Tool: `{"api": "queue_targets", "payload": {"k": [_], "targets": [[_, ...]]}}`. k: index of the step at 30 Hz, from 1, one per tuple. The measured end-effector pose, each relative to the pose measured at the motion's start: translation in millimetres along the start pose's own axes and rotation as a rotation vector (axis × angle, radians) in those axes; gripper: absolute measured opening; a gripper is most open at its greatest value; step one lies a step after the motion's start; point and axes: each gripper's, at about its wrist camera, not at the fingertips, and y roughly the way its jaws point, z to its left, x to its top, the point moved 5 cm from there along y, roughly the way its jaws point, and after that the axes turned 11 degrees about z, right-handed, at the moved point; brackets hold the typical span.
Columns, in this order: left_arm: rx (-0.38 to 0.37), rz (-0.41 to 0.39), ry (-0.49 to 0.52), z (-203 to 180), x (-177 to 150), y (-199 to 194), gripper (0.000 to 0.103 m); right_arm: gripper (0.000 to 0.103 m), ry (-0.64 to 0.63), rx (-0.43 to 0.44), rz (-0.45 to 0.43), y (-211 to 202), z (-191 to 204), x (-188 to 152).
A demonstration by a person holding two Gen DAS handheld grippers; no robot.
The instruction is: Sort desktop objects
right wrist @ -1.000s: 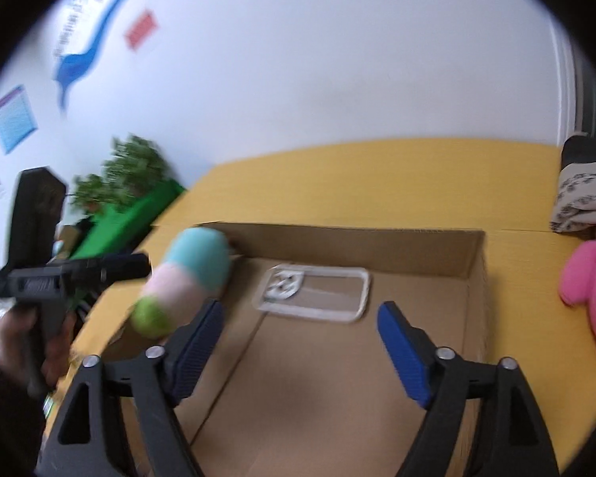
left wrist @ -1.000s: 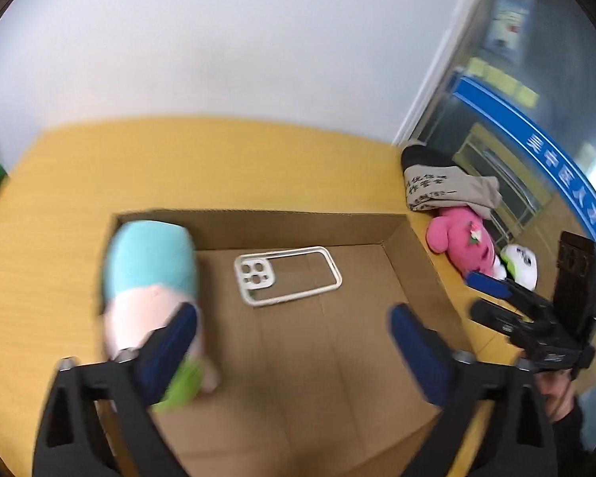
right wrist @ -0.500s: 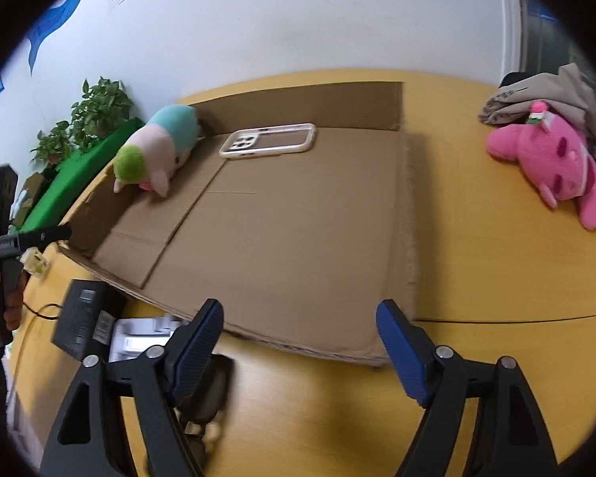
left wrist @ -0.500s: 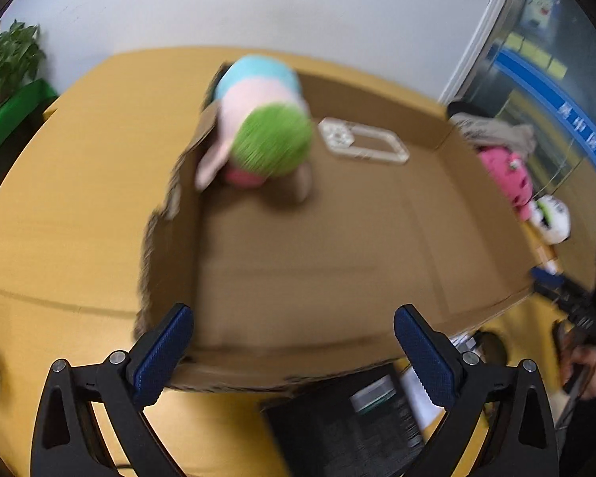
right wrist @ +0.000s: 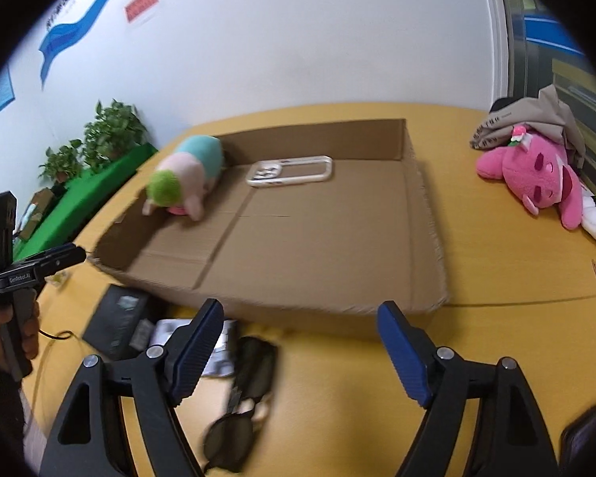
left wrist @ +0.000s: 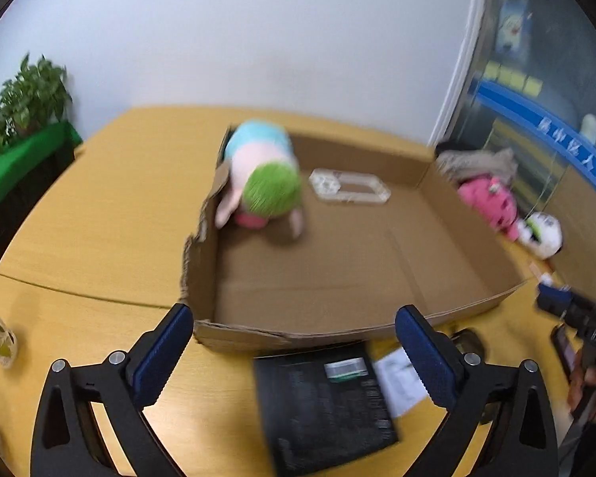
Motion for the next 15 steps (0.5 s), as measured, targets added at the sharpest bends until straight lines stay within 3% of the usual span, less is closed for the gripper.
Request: {"api": "queue_targets", "payload": {"k": [3,4,5,6,7,9,10,11,12,13,14,15], "targets": [[-0.034,-0.056,0.038,-22,-12,-15,0.100,0.075,-0.040,0.001,-0.048,-9,23,-15],[-0.038,-0.067,0.051,-28,-16,-17,0.065,0.064,-0.055,-0.012,-0.066,-11,28,-20],[-0.040,-0.051,0.061,-33,-20,-14,0.026,0.016,-0.069,-0.035,-0.069,-11,32,-25],[-0.047,-0.011,0.064,-38,-22,-8,0.004,0.007,-0.061,-0.041,-0.054,-9,34,-29],[-0.057,0.004,0.061,-40,-23,-4,0.004,0.006,-0.044,-0.032,-0.049,-8,33,-33],[-0.017,-0.021,0.078,-45,-27,-4,0.004,0.006,-0.026,-0.044,-0.040,-5,31,-39],[0.013,-0.034,0.086,-46,-28,-5,0.016,0.006,-0.024,-0.061,-0.035,-3,31,-41],[0.041,-0.040,0.085,-47,-29,-6,0.031,0.019,-0.019,-0.074,-0.031,-2,30,-43],[0.057,-0.043,0.075,-46,-30,-7,0.079,0.054,-0.006,-0.085,-0.027,-1,29,-45],[0.061,-0.056,0.065,-46,-31,-10,0.101,0.073,0.004,-0.090,-0.029,0,28,-47],[0.057,-0.082,0.059,-47,-33,-14,0.102,0.088,0.012,-0.093,-0.042,-1,27,-49],[0.047,-0.102,0.060,-48,-34,-18,0.103,0.088,0.014,-0.093,-0.057,-3,27,-51]]}}
